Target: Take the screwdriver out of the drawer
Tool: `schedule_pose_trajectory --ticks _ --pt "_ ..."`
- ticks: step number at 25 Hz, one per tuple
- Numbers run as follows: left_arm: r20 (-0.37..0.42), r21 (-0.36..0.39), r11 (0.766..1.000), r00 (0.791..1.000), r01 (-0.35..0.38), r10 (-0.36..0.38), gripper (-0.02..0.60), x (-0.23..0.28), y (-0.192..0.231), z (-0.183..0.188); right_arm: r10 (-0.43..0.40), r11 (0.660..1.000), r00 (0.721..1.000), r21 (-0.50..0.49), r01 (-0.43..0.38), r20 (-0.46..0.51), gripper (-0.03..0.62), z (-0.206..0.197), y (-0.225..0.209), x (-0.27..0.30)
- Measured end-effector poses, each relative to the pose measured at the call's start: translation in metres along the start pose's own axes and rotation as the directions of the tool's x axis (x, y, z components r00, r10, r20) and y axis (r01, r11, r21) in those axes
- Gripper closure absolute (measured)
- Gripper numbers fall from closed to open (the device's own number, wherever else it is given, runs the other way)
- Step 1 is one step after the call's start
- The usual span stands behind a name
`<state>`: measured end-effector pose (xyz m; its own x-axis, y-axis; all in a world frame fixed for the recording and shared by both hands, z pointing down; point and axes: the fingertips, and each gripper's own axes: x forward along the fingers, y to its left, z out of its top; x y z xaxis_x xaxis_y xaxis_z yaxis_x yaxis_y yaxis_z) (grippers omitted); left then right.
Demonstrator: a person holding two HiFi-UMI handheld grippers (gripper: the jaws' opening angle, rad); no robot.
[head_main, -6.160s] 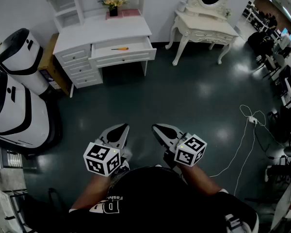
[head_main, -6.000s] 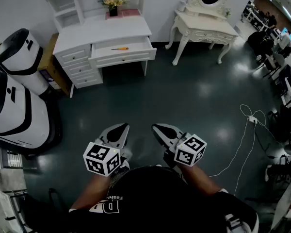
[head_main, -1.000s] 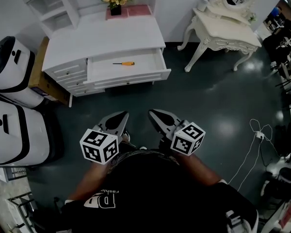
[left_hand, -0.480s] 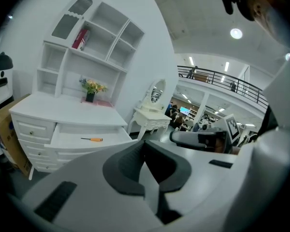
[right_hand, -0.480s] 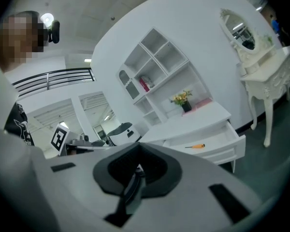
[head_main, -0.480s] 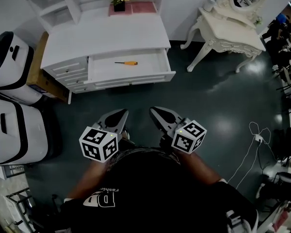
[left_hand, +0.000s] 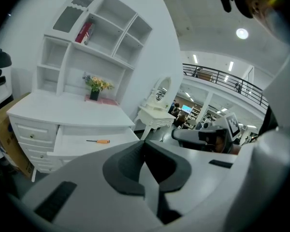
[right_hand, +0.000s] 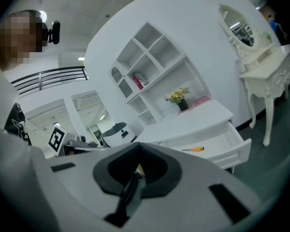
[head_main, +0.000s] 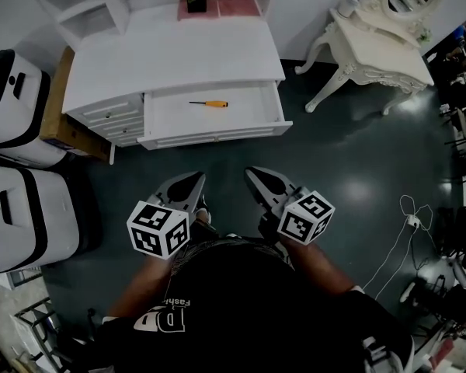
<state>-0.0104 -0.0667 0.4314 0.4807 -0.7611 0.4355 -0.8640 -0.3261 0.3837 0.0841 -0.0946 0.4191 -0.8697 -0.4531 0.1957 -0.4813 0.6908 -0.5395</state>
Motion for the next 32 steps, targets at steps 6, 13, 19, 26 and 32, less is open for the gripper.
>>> schedule_pose_trajectory --ticks 6,13,19,26,32 --pt "-0.027 -0.019 1.000 1.000 -0.009 0.009 0.568 0.020 0.045 0.017 -0.027 1.000 0.999 -0.002 0.027 -0.036 0.585 0.010 -0.019 0.043" --pt "-0.044 -0.049 0.999 0.999 -0.011 0.009 0.568 0.040 0.095 0.036 -0.059 0.998 0.996 -0.017 0.058 -0.072 0.585 0.022 -0.040 0.092" --pt "-0.038 -0.026 1.000 0.999 0.010 -0.011 0.568 0.050 0.127 0.064 -0.090 0.995 0.994 -0.048 0.086 -0.068 0.585 0.044 -0.048 0.128" --pt "-0.016 0.005 1.000 1.000 0.027 -0.027 0.568 0.058 0.160 0.097 -0.112 0.990 0.993 -0.091 0.107 -0.047 0.585 0.069 -0.055 0.166" --pt "-0.053 0.046 0.998 0.998 0.041 -0.039 0.568 0.072 0.191 0.105 -0.157 0.979 0.986 -0.139 0.150 -0.046 0.585 0.083 -0.066 0.194"
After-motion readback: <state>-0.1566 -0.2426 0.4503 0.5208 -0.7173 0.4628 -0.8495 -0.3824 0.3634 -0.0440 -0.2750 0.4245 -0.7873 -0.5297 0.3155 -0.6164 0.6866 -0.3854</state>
